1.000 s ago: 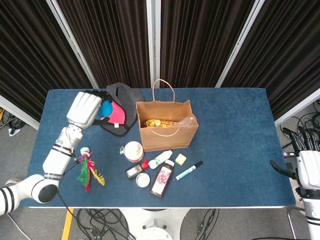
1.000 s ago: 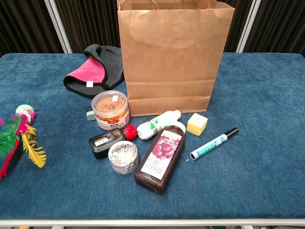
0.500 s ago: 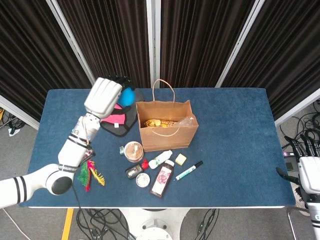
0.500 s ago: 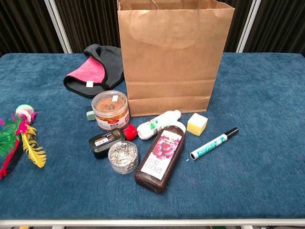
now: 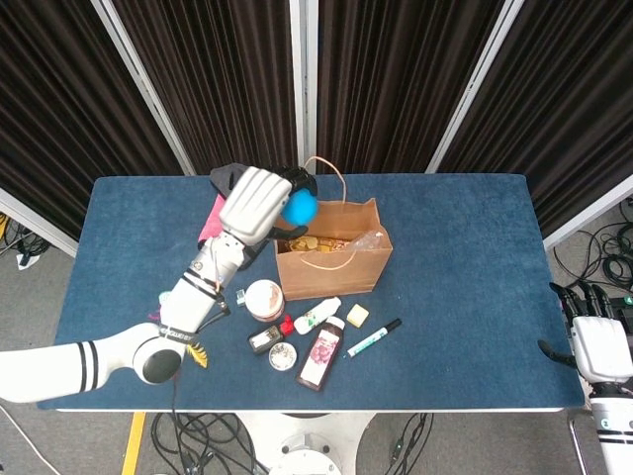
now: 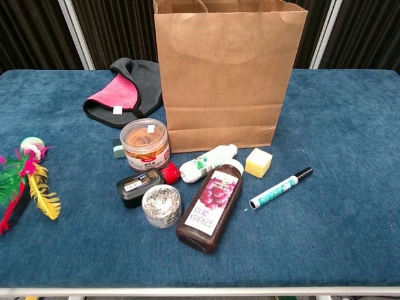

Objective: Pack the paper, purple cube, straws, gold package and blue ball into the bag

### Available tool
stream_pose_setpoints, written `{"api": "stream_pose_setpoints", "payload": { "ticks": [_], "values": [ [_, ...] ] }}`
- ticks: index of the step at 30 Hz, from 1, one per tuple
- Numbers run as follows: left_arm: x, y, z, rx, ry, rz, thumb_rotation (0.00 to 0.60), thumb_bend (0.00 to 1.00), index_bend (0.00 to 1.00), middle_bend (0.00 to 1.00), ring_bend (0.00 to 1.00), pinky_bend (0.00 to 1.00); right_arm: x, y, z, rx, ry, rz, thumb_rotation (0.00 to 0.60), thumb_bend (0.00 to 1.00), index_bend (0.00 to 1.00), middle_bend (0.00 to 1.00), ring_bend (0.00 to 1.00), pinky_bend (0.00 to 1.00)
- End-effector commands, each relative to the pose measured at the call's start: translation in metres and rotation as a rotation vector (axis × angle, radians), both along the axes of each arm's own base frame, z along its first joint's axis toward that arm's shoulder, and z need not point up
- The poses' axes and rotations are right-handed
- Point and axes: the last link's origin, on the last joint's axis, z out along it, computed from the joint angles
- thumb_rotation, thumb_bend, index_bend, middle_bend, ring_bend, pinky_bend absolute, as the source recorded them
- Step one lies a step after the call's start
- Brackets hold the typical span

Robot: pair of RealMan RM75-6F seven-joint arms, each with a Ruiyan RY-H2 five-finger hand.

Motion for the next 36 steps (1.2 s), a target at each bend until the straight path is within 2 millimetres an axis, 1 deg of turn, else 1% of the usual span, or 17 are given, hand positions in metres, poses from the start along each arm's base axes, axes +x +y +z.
{"api": "stream_pose_setpoints", "payload": {
  "ticks": [1,5,8,12,15,18,19,22,25,27,29,30,31,33,34,36],
  "values": [
    [0.005,-0.008,-0.013,-0.047,-0.04,0.006,0.6,0.29,0.56,0.56,0.55,0.49,-0.002,0.0,-0.001,0.0,-0.006,-0.005,0.6,0.07,0.13,0.18,0.01,0.0],
    [0.012,-0.011,-0.026,-0.059,-0.053,-0.012,0.6,0.29,0.56,0.56,0.55,0.49,-0.005,-0.001,-0.002,0.001,-0.012,-0.014,0.6,0.07,0.13,0.18,0.01,0.0],
    [0.012,-0.005,-0.035,-0.066,-0.058,-0.006,0.6,0.28,0.56,0.56,0.55,0.49,-0.007,0.0,-0.002,-0.002,-0.023,-0.015,0.6,0.07,0.13,0.18,0.01,0.0],
    [0.009,0.003,-0.042,-0.072,-0.072,0.01,0.6,0.29,0.54,0.56,0.53,0.48,-0.01,0.0,-0.001,-0.008,-0.031,-0.022,0.6,0.07,0.13,0.18,0.01,0.0],
    [0.008,0.004,-0.045,-0.082,-0.086,0.002,0.6,0.26,0.47,0.5,0.46,0.44,-0.013,-0.003,0.001,-0.016,-0.034,-0.028,0.6,0.07,0.13,0.18,0.01,0.0],
    [0.006,0.006,-0.047,-0.093,-0.096,-0.007,0.6,0.15,0.34,0.35,0.31,0.33,-0.014,-0.004,0.002,-0.021,-0.037,-0.03,0.6,0.07,0.13,0.18,0.01,0.0],
    [0.005,0.007,-0.046,-0.088,-0.101,-0.007,0.6,0.11,0.3,0.32,0.28,0.3,-0.014,-0.005,0.002,-0.021,-0.038,-0.03,0.6,0.07,0.13,0.18,0.01,0.0],
    [0.003,0.009,-0.044,-0.082,-0.111,-0.003,0.6,0.07,0.28,0.3,0.25,0.28,-0.014,-0.005,0.001,-0.019,-0.038,-0.032,0.6,0.07,0.13,0.18,0.01,0.0],
    [-0.001,0.01,-0.04,-0.064,-0.106,-0.001,0.6,0.06,0.28,0.29,0.25,0.27,-0.014,-0.006,0.0,-0.018,-0.04,-0.033,0.6,0.07,0.13,0.18,0.01,0.0],
    [-0.005,0.011,-0.035,-0.046,-0.1,0.002,0.6,0.06,0.28,0.29,0.25,0.26,-0.013,-0.006,0.0,-0.019,-0.041,-0.031,0.6,0.07,0.13,0.18,0.01,0.0],
    [-0.009,0.013,-0.023,0.002,-0.083,-0.001,0.6,0.06,0.28,0.29,0.25,0.26,-0.012,-0.006,0.0,-0.019,-0.04,-0.027,0.6,0.07,0.14,0.18,0.01,0.0],
    [-0.013,0.015,-0.012,0.047,-0.071,-0.004,0.6,0.06,0.28,0.29,0.25,0.26,-0.011,-0.007,0.0,-0.019,-0.04,-0.025,0.6,0.07,0.14,0.18,0.01,0.0],
    [-0.016,0.015,-0.006,0.072,-0.064,-0.006,0.6,0.06,0.28,0.29,0.25,0.26,-0.011,-0.007,0.0,-0.019,-0.04,-0.024,0.6,0.07,0.14,0.18,0.01,0.0],
    [-0.027,0.019,0.019,0.177,-0.021,-0.008,0.6,0.06,0.28,0.29,0.25,0.26,-0.009,-0.008,0.0,-0.02,-0.039,-0.02,0.6,0.07,0.14,0.18,0.01,0.0],
    [-0.038,0.02,0.035,0.244,0.01,0.0,0.6,0.06,0.28,0.29,0.25,0.26,-0.008,-0.008,0.0,-0.021,-0.041,-0.018,0.6,0.07,0.14,0.18,0.01,0.0],
    [-0.058,0.018,0.056,0.325,0.043,0.045,0.6,0.06,0.28,0.29,0.25,0.26,-0.006,-0.009,0.001,-0.025,-0.046,-0.012,0.6,0.07,0.14,0.18,0.01,0.0]
  ]
}}
